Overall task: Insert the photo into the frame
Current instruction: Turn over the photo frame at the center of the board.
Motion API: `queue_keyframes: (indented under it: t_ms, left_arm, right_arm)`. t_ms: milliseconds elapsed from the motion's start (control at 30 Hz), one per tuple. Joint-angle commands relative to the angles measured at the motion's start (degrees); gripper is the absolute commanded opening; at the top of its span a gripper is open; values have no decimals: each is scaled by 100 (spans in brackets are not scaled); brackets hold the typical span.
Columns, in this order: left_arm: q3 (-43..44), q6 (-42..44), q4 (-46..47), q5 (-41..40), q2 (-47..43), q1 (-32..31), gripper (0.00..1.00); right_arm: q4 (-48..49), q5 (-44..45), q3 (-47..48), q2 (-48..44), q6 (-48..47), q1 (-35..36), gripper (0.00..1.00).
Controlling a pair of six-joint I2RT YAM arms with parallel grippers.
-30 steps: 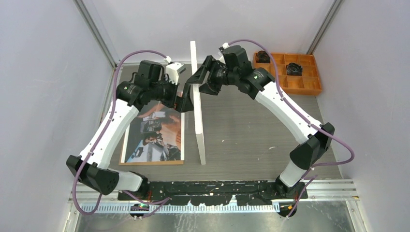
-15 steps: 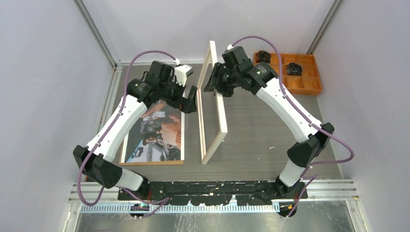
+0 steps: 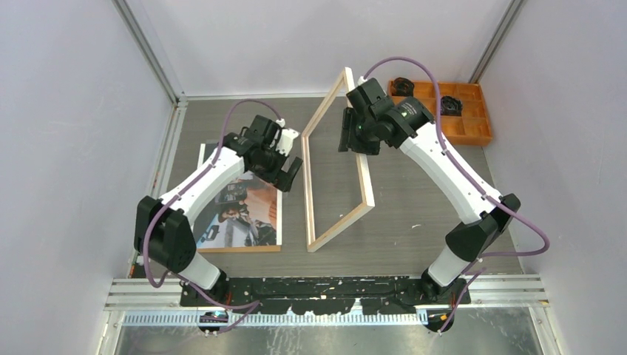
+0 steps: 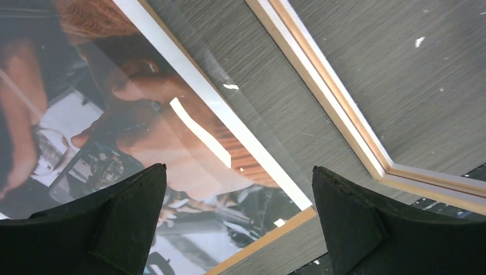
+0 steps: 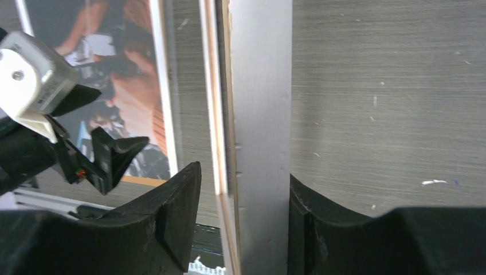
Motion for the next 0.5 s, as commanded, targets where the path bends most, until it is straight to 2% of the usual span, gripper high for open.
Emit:
queue_keyframes:
  t_ms: [0, 233, 467]
  left_arm:
    - [-307, 230, 685, -358, -36, -18, 100]
    - [-779, 459, 1338, -930, 267, -18, 100]
    - [-937, 692, 1811, -1381, 699, -18, 100]
  right_arm:
    - [-161, 364, -289, -358, -254, 2, 54]
    - [145, 376, -927, -589, -264, -40, 56]
    - [866, 350, -1931, -1040, -247, -94, 53]
